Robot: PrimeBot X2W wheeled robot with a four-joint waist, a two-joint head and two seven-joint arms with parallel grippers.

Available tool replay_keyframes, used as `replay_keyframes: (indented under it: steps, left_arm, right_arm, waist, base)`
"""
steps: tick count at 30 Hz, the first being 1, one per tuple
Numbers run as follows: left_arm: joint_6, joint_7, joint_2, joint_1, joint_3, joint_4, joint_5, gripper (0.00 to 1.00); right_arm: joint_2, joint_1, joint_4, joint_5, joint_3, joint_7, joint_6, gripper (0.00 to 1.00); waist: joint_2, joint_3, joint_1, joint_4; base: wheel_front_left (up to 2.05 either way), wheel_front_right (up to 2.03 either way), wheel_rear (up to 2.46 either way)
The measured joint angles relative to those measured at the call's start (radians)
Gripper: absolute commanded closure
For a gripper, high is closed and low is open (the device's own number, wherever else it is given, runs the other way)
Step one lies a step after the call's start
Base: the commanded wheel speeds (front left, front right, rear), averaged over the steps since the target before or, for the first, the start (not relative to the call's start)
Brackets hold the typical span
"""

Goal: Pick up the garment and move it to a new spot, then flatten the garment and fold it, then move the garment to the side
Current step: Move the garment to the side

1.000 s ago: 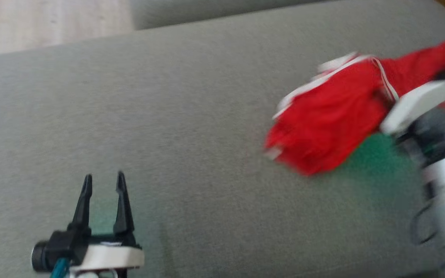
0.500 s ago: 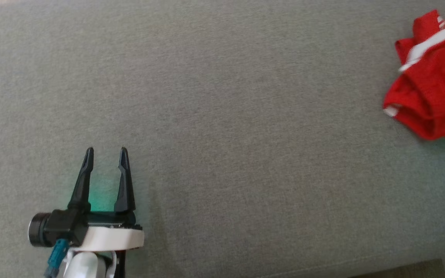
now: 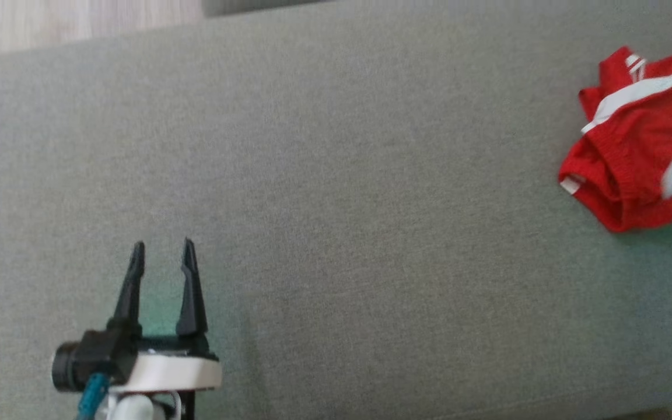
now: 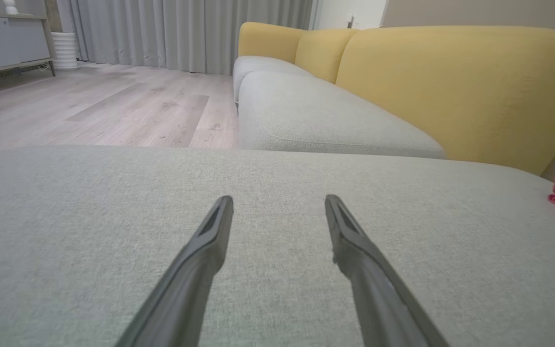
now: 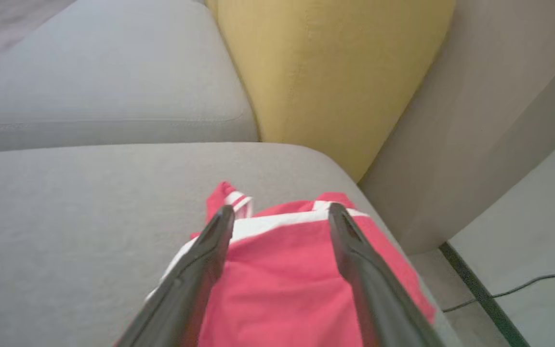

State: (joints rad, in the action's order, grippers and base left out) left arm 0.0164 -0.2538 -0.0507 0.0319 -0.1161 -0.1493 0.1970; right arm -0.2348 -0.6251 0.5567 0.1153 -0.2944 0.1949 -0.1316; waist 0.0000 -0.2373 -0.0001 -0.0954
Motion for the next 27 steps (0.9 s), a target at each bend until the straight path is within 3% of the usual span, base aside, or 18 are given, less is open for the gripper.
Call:
replay_keyframes:
  steps: [6,13,21,27]
  left_arm:
    - [-0.018,0.0,0.0,-0.05,-0.015,-0.006,0.025,0.0]
    - [-0.027,0.0,0.0,-0.072,-0.014,-0.007,0.043,0.0]
    - [-0.052,0.0,0.0,-0.142,-0.008,-0.071,0.011,0.0]
    - [-0.06,0.0,-0.002,-0.159,0.031,-0.117,-0.034,0.0]
  right_arm:
    - [0.036,0.214,-0.189,-0.121,0.136,-0.026,0.0,0.0]
    - [0.124,0.472,-0.352,-0.134,0.193,-0.164,0.0,0.0]
    - [0.172,0.63,-0.314,-0.095,0.217,-0.385,0.0,0.0]
    - [0.189,0.663,-0.28,-0.098,0.225,-0.434,0.0,0.0]
  waist:
    - [0.0,0.07,-0.0002,0.0]
    - [0.0,0.126,-0.0002,0.031]
    - [0.0,0.191,-0.0002,0.075]
    - [0.0,0.226,0.0,0.097]
  base:
    - [0.0,0.0,0.0]
    - [0.0,0.0,0.0]
    - [0.0,0.0,0.0]
    - [0.0,0.0,0.0]
